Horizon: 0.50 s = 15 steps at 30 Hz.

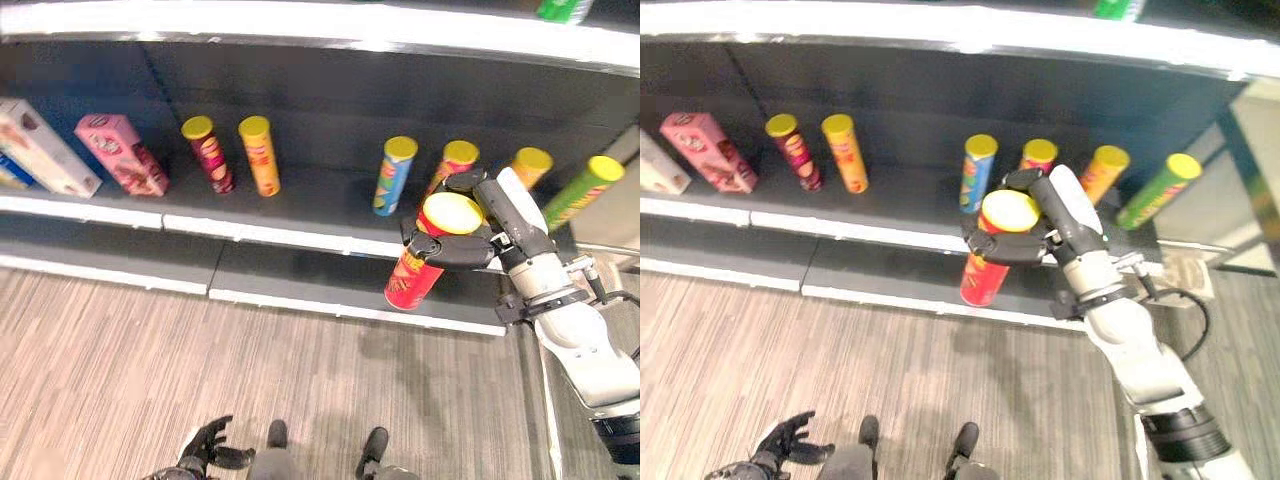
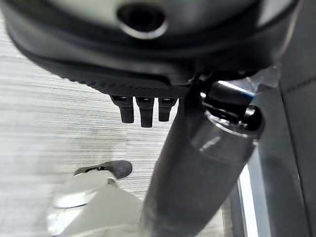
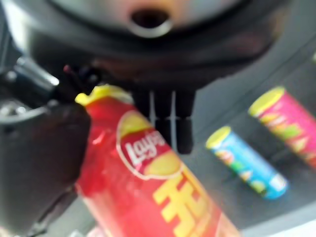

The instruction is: Put the goods on the table back onto the shelves and tidy them up.

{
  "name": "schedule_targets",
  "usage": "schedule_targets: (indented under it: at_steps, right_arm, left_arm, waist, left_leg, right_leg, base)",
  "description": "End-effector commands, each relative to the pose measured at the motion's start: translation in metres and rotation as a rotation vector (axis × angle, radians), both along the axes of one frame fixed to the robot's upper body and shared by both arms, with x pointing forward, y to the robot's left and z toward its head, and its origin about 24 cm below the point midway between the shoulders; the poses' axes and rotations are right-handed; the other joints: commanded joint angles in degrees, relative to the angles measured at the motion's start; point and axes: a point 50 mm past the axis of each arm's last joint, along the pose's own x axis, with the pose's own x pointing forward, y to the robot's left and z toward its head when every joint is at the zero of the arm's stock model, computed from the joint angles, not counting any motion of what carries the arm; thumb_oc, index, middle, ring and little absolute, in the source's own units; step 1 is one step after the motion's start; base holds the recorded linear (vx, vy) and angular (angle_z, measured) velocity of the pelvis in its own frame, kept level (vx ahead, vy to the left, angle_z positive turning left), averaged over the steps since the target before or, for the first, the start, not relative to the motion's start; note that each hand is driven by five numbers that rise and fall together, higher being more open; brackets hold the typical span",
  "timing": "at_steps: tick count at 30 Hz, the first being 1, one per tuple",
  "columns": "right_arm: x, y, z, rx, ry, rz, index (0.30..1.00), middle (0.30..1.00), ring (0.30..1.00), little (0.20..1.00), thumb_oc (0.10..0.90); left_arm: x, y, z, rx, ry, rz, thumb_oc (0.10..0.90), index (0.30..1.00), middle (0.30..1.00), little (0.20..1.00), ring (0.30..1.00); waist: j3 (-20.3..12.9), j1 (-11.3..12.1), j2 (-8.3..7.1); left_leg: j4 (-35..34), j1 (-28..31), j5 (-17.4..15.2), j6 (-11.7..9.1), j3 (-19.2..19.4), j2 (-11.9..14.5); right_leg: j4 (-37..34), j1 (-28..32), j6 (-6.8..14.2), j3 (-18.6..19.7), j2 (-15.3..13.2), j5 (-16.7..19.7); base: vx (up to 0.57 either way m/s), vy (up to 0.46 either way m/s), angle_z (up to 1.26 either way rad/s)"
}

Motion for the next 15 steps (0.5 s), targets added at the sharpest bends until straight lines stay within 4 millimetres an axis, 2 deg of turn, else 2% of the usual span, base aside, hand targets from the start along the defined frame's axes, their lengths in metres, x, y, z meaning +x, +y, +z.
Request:
schedule_targets:
  at_steps: [1, 3, 5, 6, 7, 15]
  right_arm:
    - [-0.001, 0.021, 0.056, 0.000, -0.298, 0.064, 0.300, 0.300, 0.300, 0.300, 0.400]
    - [0.002, 0.022, 0.054, 0.002, -0.293, 0.058, 0.300, 0.300, 0.300, 0.300, 0.400]
    - [0.004, 0.023, 0.051, -0.007, -0.281, 0.052, 0.300, 0.300, 0.300, 0.300, 0.400]
    - [0.004, 0.022, 0.049, -0.010, -0.281, 0.040, 0.300, 0.300, 0.300, 0.300, 0.400]
    - [0.004, 0.024, 0.047, -0.015, -0.283, 0.022, 0.300, 0.300, 0.300, 0.300, 0.400]
    - [0.015, 0.035, 0.051, -0.029, -0.312, 0.003, 0.300, 0.300, 0.300, 0.300, 0.400]
  left_arm:
    - [-0.011, 0.024, 0.004, 0.089, 0.023, 0.008, 0.800, 0.900, 0.900, 0.900, 0.900]
    - [-0.012, 0.025, 0.004, 0.101, 0.031, -0.003, 0.800, 0.900, 0.900, 0.900, 0.900]
    - [-0.018, 0.027, 0.003, 0.111, 0.054, -0.006, 0.800, 0.900, 0.900, 0.900, 0.900]
    - [-0.021, 0.027, 0.001, 0.115, 0.069, -0.003, 0.800, 0.900, 0.900, 0.900, 0.900]
    - [-0.026, 0.028, 0.000, 0.136, 0.093, -0.008, 0.800, 0.900, 0.900, 0.900, 0.900]
    - [-0.031, 0.036, 0.001, 0.166, 0.103, 0.017, 0.800, 0.900, 0.900, 0.900, 0.900]
  waist:
    - [-2.02, 0.95, -3.29]
    - [-2.30, 1.38, -3.10]
    - [-3.73, 1.65, -1.57]
    - [-4.50, 1.60, -0.97]
    - [-5.54, 1.89, -0.44]
    - [-4.59, 4.35, -0.72]
  left_leg:
    - [-2.23, -4.97, -0.83, 0.34, -0.74, -0.16]
    - [-5.39, -5.33, 0.52, 0.06, -1.47, 0.99]
    - [-11.36, -4.02, 1.89, -0.88, -1.56, 2.43]
    - [-11.53, -3.66, 2.57, -1.43, -1.63, 2.58]
    - [-11.53, -1.74, 2.09, -1.19, -1.52, 0.59]
    - [-11.23, 0.67, 0.31, 1.32, 1.73, -2.10]
  right_leg:
    - [3.58, 0.27, 4.07, 6.34, -1.93, -6.33]
    - [4.01, 0.30, 4.14, 6.51, -1.96, -7.42]
    - [4.73, 1.00, 4.53, 6.40, -2.13, -8.99]
    - [5.26, 1.30, 4.70, 6.07, -2.41, -9.07]
    - [5.95, 1.98, 5.17, 5.88, -4.44, -8.01]
    - [6.45, 1.13, 7.52, 6.98, -8.44, -5.45]
  base:
    - [0.09, 0.127, 0.10]
    - [0.10, 0.122, 0.05]
    - [0.17, 0.214, 0.01]
    - [0.26, 0.352, -0.01]
    - [0.20, 0.274, -0.19]
    - [0.06, 0.155, -0.05]
